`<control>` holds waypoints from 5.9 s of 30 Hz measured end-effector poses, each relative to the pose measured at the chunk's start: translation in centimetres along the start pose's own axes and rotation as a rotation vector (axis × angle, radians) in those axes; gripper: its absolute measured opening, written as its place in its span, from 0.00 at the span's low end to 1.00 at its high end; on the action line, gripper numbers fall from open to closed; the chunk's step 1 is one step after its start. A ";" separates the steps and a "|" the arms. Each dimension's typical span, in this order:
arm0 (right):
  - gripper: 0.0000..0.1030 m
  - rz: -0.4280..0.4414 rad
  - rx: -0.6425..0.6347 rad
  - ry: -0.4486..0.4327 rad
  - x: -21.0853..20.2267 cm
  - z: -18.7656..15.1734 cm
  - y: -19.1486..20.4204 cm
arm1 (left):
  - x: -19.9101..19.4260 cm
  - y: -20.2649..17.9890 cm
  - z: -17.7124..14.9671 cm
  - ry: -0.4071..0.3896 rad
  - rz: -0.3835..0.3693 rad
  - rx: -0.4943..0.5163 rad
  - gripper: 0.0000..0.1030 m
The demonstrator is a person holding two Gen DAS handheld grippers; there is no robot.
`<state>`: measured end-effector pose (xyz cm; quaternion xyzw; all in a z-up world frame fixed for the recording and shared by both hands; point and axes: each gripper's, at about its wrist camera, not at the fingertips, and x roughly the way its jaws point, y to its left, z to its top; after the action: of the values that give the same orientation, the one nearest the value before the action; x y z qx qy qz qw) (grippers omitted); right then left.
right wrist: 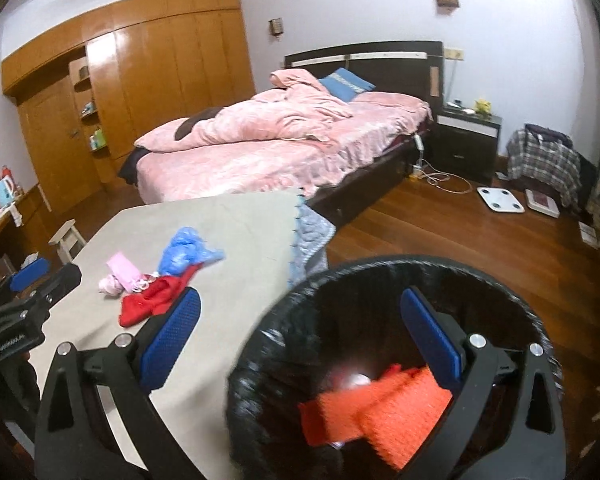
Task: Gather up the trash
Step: 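Grasp the pink rolled sock with the left gripper, then grasp the pink fabric strip with the right gripper while the left gripper holds the sock, then carry the sock and strip over the black bin and open both grippers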
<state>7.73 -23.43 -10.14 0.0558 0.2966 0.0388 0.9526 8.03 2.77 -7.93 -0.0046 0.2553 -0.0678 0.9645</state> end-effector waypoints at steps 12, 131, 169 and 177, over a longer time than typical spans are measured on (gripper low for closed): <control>0.95 0.044 -0.045 0.005 4.8 1.5 6.1 | 1.7 7.4 -0.8 0.008 0.133 -0.055 0.94; 0.16 0.375 -0.224 0.115 11.3 5.0 20.2 | 2.8 13.6 0.6 0.024 0.167 -0.126 0.38; 0.16 0.141 -0.092 -0.006 -2.5 2.5 3.0 | -2.4 -4.8 1.0 -0.041 -0.140 0.045 0.38; 0.16 0.047 -0.043 -0.016 -4.1 1.5 -1.8 | -2.0 -8.9 1.0 -0.042 -0.225 0.091 0.38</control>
<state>5.24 -25.83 -6.85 0.0428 0.2867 0.0673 0.9547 5.65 -5.81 -5.64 0.0094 0.2295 -0.1869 0.9552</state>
